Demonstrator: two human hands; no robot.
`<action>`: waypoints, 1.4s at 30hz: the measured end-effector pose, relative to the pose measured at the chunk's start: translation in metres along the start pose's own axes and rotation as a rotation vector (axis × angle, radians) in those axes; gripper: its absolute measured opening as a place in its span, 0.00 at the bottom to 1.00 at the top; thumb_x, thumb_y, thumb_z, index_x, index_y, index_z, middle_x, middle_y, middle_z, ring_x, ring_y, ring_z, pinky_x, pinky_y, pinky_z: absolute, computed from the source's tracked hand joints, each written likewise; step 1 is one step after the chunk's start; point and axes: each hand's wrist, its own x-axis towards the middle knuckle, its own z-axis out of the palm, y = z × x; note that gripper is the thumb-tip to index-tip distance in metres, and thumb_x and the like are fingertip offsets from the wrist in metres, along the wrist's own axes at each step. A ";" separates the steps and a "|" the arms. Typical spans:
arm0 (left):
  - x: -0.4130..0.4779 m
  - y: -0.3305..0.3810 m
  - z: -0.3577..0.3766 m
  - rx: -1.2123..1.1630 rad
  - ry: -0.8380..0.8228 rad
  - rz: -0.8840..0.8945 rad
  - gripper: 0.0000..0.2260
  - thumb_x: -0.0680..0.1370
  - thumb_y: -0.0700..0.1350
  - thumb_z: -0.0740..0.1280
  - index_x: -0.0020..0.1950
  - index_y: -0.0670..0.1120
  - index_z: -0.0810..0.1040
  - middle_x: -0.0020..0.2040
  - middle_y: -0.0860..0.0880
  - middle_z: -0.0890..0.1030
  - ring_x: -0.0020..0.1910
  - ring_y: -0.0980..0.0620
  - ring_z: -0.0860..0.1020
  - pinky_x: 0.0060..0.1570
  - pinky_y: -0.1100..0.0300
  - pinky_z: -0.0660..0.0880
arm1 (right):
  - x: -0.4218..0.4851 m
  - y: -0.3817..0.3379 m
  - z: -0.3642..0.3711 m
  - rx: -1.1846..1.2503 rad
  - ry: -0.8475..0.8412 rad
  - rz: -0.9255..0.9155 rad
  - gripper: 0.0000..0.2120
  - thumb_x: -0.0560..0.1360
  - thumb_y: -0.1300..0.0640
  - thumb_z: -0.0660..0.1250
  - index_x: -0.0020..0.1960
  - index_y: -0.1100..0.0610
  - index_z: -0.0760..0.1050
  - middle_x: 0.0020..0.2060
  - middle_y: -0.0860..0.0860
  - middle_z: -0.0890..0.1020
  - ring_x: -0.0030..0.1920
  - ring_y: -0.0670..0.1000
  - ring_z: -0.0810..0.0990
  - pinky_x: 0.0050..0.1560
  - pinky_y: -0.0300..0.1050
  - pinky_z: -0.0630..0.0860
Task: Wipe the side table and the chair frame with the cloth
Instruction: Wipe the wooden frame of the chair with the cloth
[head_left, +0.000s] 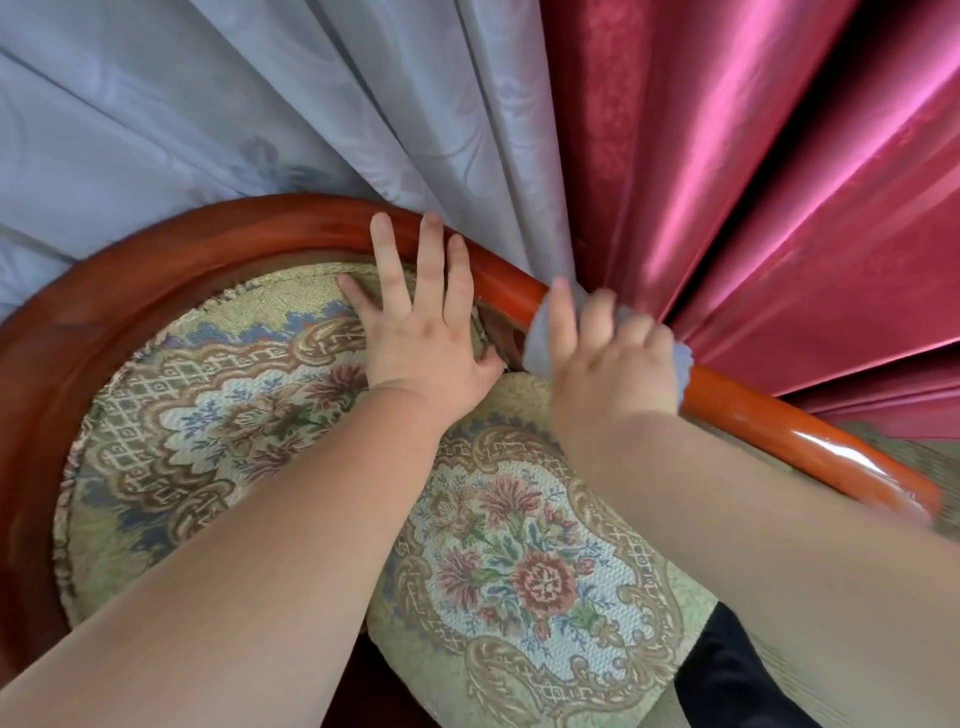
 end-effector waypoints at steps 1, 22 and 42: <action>0.000 0.000 0.001 -0.003 0.000 -0.002 0.51 0.71 0.66 0.68 0.82 0.42 0.47 0.83 0.42 0.46 0.80 0.28 0.41 0.67 0.19 0.56 | 0.012 -0.013 -0.005 0.059 0.021 -0.015 0.36 0.84 0.52 0.48 0.78 0.57 0.24 0.78 0.65 0.51 0.68 0.69 0.67 0.68 0.61 0.66; -0.013 0.030 -0.011 -0.189 0.016 -0.127 0.50 0.71 0.62 0.68 0.83 0.41 0.49 0.85 0.42 0.45 0.83 0.35 0.41 0.74 0.24 0.48 | 0.004 0.018 0.004 -0.043 -0.088 -0.072 0.39 0.84 0.52 0.50 0.77 0.56 0.22 0.77 0.66 0.52 0.69 0.69 0.66 0.68 0.60 0.65; -0.083 0.112 -0.015 -0.474 -0.170 0.190 0.46 0.73 0.49 0.74 0.84 0.54 0.50 0.85 0.54 0.49 0.84 0.48 0.42 0.73 0.23 0.52 | -0.060 0.076 0.036 -0.073 0.028 -0.031 0.34 0.82 0.54 0.45 0.81 0.56 0.30 0.74 0.67 0.57 0.67 0.68 0.66 0.69 0.64 0.63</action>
